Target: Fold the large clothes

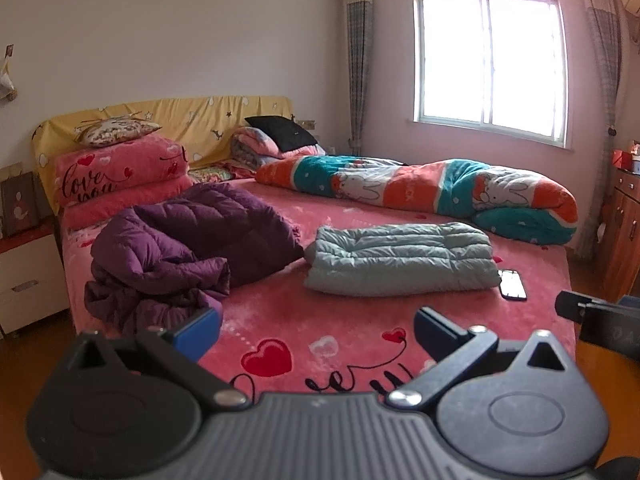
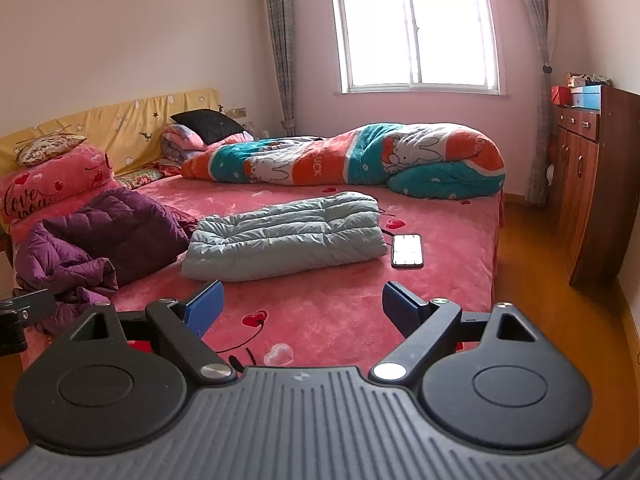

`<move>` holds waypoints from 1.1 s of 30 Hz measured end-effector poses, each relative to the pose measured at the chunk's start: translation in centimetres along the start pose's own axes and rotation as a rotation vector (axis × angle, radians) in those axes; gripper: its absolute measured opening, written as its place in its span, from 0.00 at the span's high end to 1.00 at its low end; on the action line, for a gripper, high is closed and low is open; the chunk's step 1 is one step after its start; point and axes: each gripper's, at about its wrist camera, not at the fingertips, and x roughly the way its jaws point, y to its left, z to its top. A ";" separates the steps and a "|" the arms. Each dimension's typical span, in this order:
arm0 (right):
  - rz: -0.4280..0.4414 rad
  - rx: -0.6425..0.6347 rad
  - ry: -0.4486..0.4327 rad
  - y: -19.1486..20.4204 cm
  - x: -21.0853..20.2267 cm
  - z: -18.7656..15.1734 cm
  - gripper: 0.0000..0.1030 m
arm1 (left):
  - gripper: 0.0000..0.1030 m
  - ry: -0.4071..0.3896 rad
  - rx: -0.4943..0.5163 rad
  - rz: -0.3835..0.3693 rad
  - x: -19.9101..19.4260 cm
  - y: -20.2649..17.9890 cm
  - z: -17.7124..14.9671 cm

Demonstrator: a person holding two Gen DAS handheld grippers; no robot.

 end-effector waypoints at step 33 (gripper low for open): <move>0.022 -0.016 0.038 -1.3 2.3 -0.3 0.00 | 0.01 0.065 -0.075 -0.037 4.0 -0.1 -1.8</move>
